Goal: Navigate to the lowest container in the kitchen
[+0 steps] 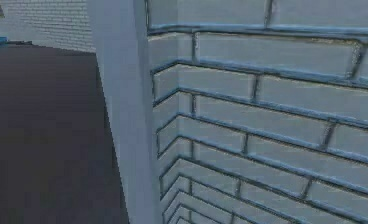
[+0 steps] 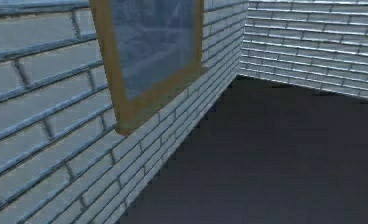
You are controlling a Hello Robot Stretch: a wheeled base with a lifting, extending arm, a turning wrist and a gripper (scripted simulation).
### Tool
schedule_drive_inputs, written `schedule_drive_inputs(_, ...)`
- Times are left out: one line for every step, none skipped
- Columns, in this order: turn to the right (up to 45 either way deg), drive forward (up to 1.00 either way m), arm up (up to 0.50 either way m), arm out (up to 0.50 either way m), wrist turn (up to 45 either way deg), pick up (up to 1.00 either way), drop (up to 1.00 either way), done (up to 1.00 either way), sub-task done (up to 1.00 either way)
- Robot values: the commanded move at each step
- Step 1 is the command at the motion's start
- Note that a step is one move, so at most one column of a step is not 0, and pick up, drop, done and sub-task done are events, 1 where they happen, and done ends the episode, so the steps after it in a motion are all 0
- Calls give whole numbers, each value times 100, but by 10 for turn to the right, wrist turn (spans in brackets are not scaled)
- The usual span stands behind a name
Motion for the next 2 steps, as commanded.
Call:
schedule_drive_inputs(-450, 0, 0, 0, 0, 0, 0, 0, 0)
schedule_drive_inputs(-90, 0, 0, 0, 0, 0, 0, 0, 0)
